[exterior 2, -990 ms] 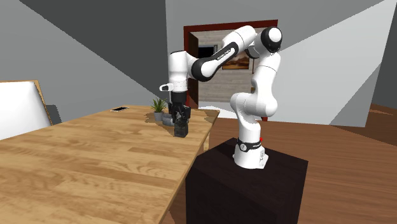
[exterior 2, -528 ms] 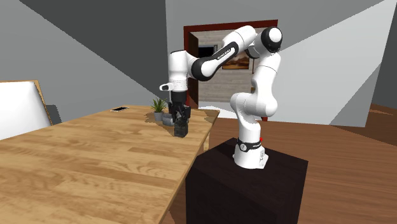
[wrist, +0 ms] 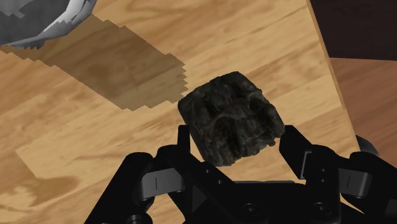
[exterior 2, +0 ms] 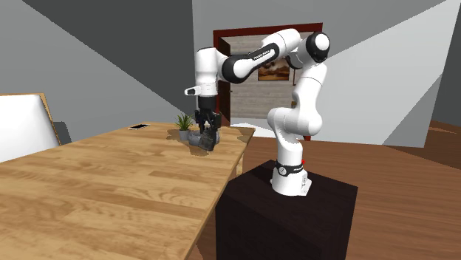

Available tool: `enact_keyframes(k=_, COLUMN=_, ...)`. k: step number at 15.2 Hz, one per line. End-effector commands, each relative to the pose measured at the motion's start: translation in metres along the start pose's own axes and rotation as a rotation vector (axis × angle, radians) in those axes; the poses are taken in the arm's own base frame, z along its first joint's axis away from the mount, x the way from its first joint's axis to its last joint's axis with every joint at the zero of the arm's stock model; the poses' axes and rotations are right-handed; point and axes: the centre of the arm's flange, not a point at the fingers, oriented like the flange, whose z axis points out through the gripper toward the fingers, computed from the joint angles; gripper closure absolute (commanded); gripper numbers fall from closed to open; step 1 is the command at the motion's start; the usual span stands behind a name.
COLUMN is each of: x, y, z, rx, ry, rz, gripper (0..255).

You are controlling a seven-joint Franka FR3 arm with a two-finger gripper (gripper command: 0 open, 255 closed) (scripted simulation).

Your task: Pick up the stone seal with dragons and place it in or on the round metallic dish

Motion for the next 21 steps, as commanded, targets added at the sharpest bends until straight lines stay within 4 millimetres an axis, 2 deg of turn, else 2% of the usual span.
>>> enact_keyframes(k=1, x=0.0, y=0.0, z=-0.011, rx=0.0, ry=0.0, rz=0.0, gripper=255)
enact_keyframes(k=15, x=-0.002, y=0.003, z=-0.082, rx=0.0, ry=0.0, rz=0.0, gripper=255)
enact_keyframes(k=21, x=-0.045, y=0.069, z=-0.086, rx=0.0, ry=0.0, rz=0.0, gripper=255)
